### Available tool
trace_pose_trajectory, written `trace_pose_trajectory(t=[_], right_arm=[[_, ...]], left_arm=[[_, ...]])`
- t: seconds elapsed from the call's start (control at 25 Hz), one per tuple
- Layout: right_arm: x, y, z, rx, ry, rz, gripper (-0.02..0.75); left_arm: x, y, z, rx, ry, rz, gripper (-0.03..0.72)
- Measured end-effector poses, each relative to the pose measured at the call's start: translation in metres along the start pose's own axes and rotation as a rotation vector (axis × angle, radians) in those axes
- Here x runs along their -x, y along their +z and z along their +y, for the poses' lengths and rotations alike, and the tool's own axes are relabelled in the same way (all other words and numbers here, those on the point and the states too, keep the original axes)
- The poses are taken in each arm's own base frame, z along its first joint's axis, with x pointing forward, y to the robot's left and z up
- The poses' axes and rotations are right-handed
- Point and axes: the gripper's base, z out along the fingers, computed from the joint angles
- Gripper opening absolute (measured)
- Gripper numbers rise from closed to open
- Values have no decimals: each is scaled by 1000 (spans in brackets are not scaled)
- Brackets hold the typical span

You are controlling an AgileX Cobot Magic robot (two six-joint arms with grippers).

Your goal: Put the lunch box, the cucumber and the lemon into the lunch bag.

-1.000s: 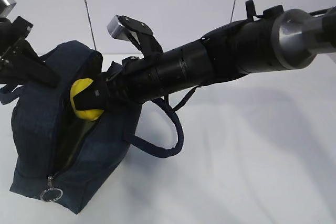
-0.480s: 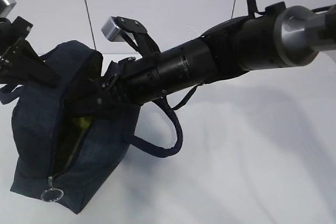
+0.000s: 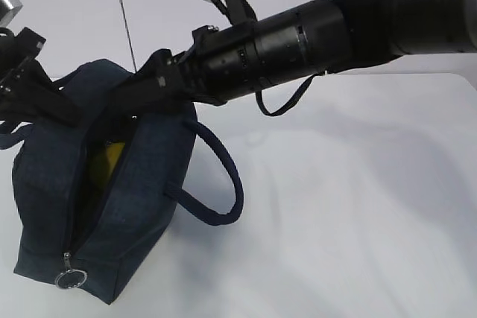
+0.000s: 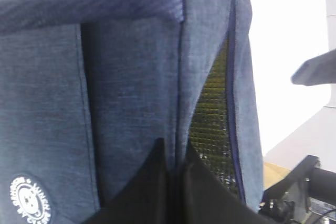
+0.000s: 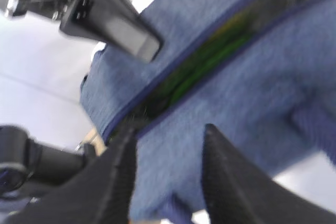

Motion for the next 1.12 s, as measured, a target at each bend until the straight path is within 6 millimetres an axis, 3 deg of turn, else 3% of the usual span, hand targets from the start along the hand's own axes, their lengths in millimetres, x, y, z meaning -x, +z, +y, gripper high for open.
trace_pose_trajectory(t=[0.12,0.32,0.4,0.68,1.12], right_arm=[[-2,-9,-8,-14,101,26,483],[-5,-21,-14,25,187,76,300],[-9,-23,-14,29,218,117,271],[-14,-23,-16,-15,386,175,375],[-21,-17,-21,9,592,199,428]], left_arm=[[0,0,2,19,8,1,-4],[0,0,2,27,11,-2,-4],[0,0,3,28,12,-1,-4],[0,0,3,29,12,-1,-4],[0,0,3,34,14,-4,-4]])
